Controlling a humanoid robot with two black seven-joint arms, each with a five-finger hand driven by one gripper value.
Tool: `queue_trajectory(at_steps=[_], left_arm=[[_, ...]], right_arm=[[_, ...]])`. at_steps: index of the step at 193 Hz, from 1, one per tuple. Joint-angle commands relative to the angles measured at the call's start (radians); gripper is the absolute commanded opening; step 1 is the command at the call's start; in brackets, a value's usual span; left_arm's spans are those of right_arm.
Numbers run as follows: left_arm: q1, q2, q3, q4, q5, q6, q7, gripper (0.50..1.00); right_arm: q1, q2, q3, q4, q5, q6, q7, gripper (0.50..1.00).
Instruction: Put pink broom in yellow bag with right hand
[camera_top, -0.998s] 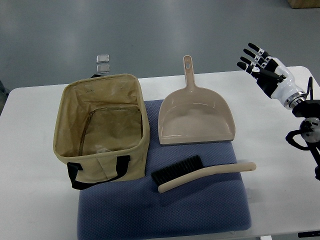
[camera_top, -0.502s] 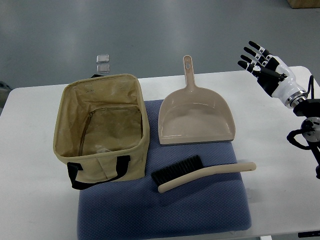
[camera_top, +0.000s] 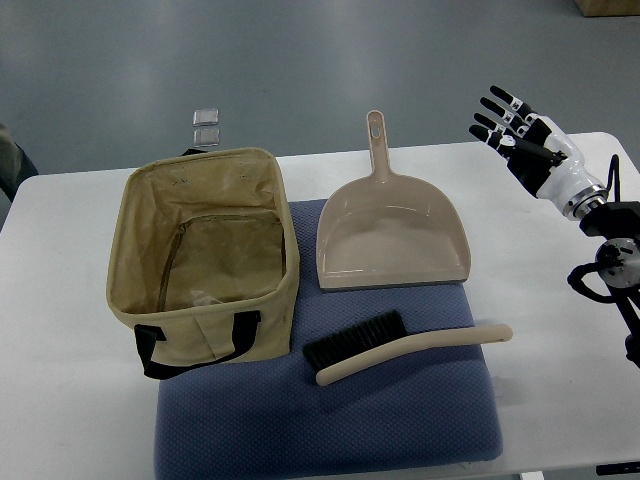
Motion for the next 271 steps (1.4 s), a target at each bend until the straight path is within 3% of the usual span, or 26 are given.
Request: queue_trajectory(at_steps=[1, 28, 103, 209, 271], left_arm=[[0.0, 0.0, 0.0, 0.0, 0.001, 0.0, 0.0, 1.0], [0.0, 0.0, 0.0, 0.0, -0.001, 0.0, 0.0, 1.0], [0.0, 0.0, 0.0, 0.0, -0.001, 0.0, 0.0, 1.0], [0.0, 0.0, 0.0, 0.0, -0.001, 0.0, 0.0, 1.0], [0.0, 0.0, 0.0, 0.0, 0.001, 0.0, 0.0, 1.0]], right_arm=[[0.001, 0.004, -0.001, -0.001, 0.0, 0.002, -0.002, 0.926], [0.003, -0.003, -0.012, -0.001, 0.0, 0.011, -0.005, 0.928], [0.007, -0.024, -0.02, 0.001, 0.0, 0.129, -0.003, 0.926], [0.014, -0.105, -0.129, 0.027, -0.031, 0.154, 0.0, 0.924], [0.04, -0.226, -0.256, 0.107, -0.308, 0.21, 0.101, 0.924]])
